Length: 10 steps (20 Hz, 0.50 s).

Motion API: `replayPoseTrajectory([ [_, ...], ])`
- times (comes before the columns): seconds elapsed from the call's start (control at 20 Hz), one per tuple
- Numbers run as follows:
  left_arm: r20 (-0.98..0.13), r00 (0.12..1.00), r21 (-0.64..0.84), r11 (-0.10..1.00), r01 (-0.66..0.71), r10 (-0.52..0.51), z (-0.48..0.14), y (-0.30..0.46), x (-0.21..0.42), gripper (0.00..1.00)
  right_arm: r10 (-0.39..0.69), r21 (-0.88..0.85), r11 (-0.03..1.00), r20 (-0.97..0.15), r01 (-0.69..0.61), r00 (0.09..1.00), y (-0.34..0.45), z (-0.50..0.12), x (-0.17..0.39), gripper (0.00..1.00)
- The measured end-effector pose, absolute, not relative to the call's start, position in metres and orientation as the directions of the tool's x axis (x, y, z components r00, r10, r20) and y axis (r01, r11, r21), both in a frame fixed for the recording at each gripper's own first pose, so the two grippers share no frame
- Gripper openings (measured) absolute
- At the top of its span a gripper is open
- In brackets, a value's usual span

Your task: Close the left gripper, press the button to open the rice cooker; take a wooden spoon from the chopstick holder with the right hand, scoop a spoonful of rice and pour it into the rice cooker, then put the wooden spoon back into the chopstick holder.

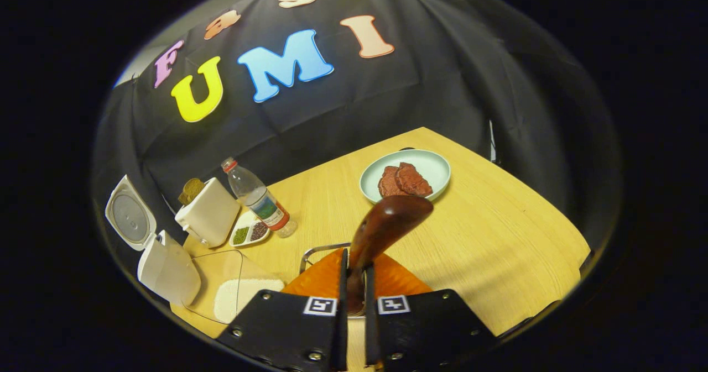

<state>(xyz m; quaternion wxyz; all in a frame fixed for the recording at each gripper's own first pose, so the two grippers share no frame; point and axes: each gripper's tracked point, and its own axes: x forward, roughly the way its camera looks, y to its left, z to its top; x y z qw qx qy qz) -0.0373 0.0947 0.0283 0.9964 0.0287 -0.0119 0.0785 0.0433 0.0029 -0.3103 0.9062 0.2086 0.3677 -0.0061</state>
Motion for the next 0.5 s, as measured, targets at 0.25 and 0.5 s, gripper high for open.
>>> replayPoseTrajectory([
  [0.25,0.042,0.987,0.052,0.986,-0.160,0.158,0.031,0.109,-0.039,0.99,0.139,0.318,0.943,-0.635,0.093,0.760,0.013,-0.285,0.041,0.09],
  [0.5,0.055,0.987,0.032,0.988,-0.151,0.149,0.031,0.120,-0.037,1.00,0.112,0.268,0.961,-0.584,0.061,0.804,0.014,-0.242,0.051,0.09],
])
